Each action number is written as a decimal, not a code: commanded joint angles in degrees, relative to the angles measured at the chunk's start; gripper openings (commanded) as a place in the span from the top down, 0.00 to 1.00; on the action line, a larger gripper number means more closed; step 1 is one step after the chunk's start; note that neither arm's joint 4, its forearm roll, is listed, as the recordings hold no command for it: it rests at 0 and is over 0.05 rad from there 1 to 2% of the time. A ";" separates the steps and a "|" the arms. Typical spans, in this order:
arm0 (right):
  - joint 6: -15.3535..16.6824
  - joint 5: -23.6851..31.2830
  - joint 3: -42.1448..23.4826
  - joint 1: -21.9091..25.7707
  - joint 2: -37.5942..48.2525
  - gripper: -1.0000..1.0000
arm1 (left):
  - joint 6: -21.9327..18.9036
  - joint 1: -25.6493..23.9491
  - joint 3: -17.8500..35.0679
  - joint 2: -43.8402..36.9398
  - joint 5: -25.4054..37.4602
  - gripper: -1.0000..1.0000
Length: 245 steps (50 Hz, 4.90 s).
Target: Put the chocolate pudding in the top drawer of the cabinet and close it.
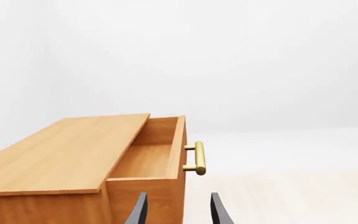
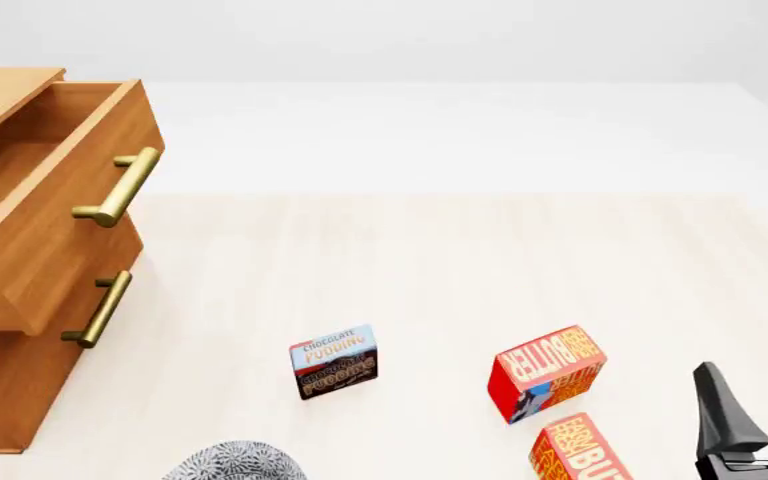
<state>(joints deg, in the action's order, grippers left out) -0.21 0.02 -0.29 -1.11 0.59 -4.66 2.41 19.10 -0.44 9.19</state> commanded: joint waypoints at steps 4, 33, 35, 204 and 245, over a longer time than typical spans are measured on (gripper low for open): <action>0.00 -0.05 0.02 0.01 0.04 0.00 | -2.58 -0.55 8.28 -1.77 3.14 0.00; 0.01 0.03 0.00 0.04 -0.05 0.00 | -7.05 1.51 23.08 -9.17 6.78 0.00; 0.01 0.02 0.00 0.05 -0.01 0.00 | -6.94 1.23 24.89 -10.32 7.44 0.00; 0.01 0.07 0.01 0.10 -0.08 0.00 | 5.36 -3.55 40.23 -56.03 40.12 0.00; -0.02 0.07 0.01 0.10 -0.05 0.00 | 8.01 -10.90 35.70 -57.90 36.17 0.00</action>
<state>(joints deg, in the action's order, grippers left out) -0.21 0.09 -0.28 -1.00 0.51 2.54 -5.72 59.27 -54.51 46.00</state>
